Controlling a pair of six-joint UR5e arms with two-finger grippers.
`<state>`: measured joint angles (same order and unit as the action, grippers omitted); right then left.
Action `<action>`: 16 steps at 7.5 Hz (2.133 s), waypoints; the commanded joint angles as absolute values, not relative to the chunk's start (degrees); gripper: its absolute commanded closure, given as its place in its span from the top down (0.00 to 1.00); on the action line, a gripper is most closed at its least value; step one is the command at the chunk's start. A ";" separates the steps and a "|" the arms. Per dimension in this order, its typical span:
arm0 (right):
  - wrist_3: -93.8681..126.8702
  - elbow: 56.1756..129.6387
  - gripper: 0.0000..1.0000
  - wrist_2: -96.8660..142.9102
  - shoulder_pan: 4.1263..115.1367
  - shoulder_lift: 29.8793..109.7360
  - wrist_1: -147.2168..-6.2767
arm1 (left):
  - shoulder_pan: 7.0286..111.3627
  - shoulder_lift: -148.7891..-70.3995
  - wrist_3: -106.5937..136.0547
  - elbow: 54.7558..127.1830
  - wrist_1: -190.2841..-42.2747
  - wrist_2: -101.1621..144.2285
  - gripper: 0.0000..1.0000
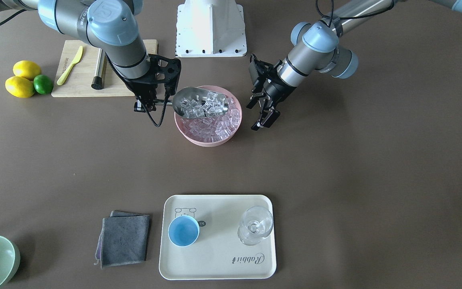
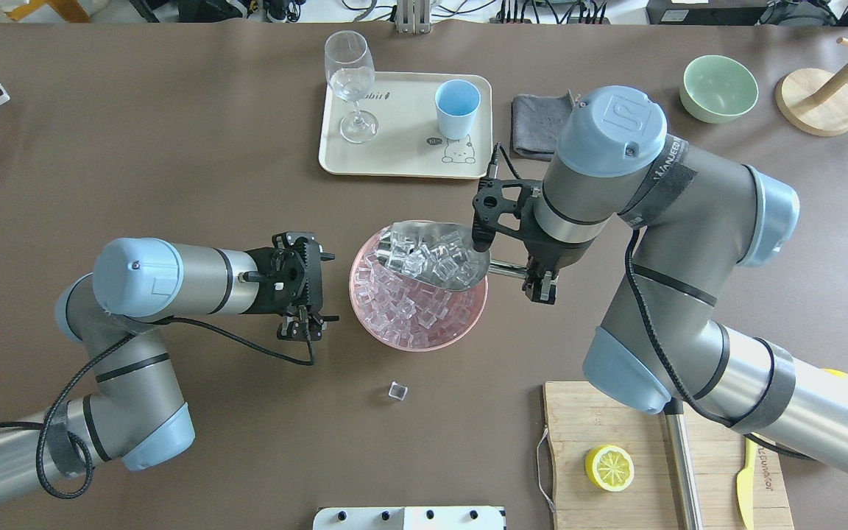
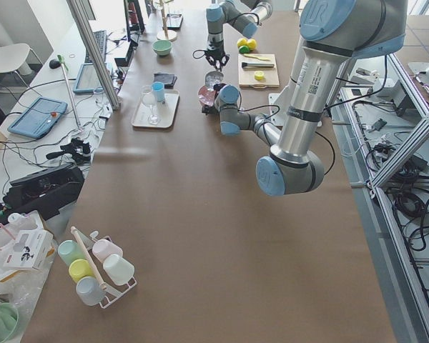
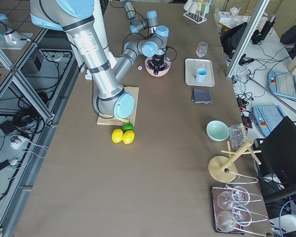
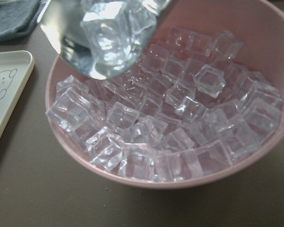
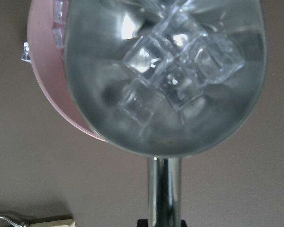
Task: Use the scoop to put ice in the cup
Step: 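Lift the scoop loaded with ice cubes out of the bowl, then carry the loaded scoop with the right gripper to the blue cup on the tray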
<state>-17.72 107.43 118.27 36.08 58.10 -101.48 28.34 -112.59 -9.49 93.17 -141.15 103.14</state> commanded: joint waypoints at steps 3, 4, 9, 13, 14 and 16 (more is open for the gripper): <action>-7.25 113.01 0.00 118.56 39.63 63.89 -94.92 | 29.00 -112.76 -9.49 93.25 -141.15 103.01 0.98; -2.42 114.25 0.00 118.48 39.99 64.33 -94.92 | 29.09 -112.59 -9.49 93.25 -141.15 103.01 0.98; 11.25 114.61 0.00 118.56 43.41 64.34 -104.55 | 29.09 -112.94 -9.58 93.25 -141.15 103.18 0.98; 11.51 100.36 0.00 123.10 48.76 50.22 -119.53 | 28.74 -114.16 -9.67 92.12 -141.06 103.45 0.98; 11.25 92.10 0.00 127.05 50.87 45.84 -119.53 | 28.65 -114.26 -9.67 92.11 -141.06 103.62 0.98; 11.07 80.48 0.00 127.79 51.50 38.36 -119.71 | 28.65 -114.26 -9.58 91.67 -141.06 104.77 0.98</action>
